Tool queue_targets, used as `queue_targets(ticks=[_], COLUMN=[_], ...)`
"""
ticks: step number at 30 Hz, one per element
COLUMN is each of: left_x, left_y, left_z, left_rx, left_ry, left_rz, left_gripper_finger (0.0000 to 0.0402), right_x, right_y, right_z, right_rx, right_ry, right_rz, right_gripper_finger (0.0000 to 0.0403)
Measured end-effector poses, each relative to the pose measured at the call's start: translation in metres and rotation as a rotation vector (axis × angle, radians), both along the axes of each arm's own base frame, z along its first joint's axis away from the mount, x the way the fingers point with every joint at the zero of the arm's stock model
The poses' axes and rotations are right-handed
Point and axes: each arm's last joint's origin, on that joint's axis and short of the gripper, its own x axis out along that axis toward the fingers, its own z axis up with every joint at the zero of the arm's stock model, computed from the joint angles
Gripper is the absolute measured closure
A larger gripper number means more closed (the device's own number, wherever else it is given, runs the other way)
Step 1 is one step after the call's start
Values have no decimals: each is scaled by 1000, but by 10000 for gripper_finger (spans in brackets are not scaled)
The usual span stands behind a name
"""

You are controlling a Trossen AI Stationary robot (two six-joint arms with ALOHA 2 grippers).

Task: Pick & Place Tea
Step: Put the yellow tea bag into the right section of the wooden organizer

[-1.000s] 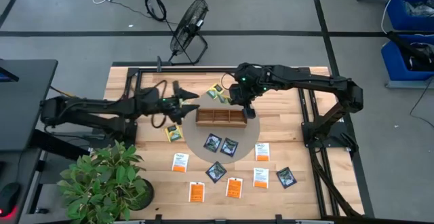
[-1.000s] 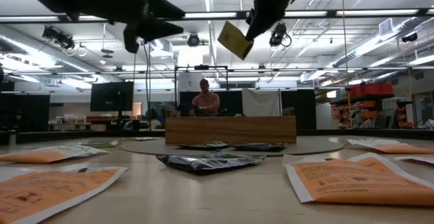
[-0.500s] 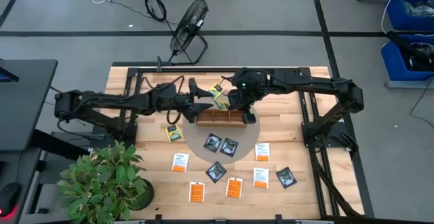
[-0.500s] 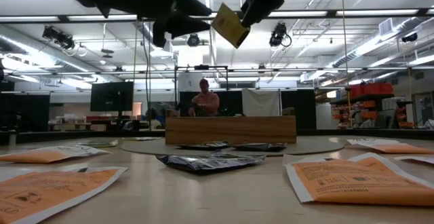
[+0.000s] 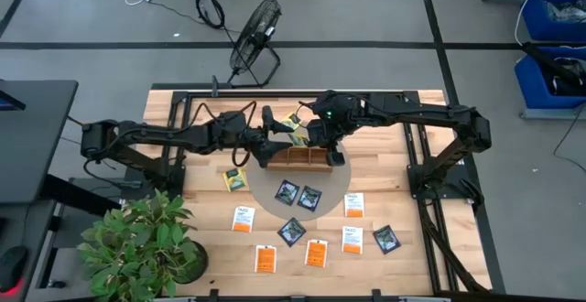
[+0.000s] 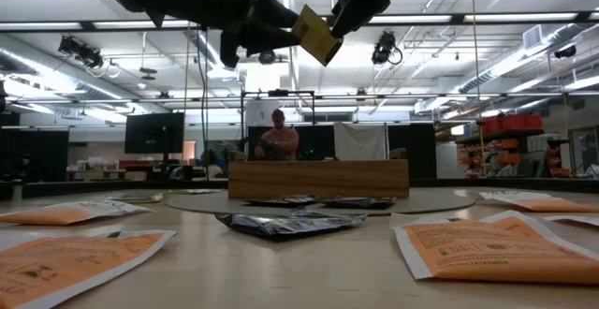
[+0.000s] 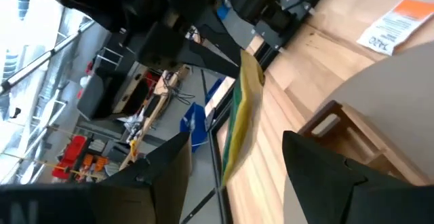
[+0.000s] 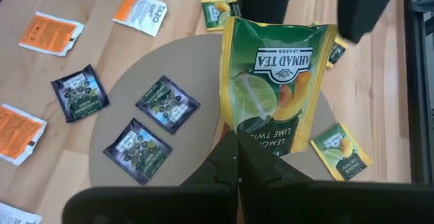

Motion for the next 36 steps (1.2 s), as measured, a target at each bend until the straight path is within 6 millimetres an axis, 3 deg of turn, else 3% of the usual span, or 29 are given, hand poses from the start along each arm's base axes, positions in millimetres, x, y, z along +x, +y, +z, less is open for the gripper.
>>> queue_targets(ticks=[6, 20, 23, 29, 36], left_x=[2, 2, 2, 1, 1], left_y=[0, 0, 0, 2, 0], left_z=[1, -1, -1, -2, -3], left_rx=[-13, -30, -35, -29, 36], left_ry=[-4, 14, 11, 25, 48], left_rz=[2, 4, 11, 98, 186], left_gripper_finger=[198, 376, 390, 391, 392], right_x=[0, 0, 1, 1, -3], right_y=[0, 0, 0, -5, -20], right_z=[0, 0, 0, 3, 27], right_rx=[0, 7, 12, -26, -108], right_ry=[0, -3, -6, -4, -37], right_rz=[0, -13, -22, -116, -268], right_gripper_finger=[403, 403, 393, 326, 208])
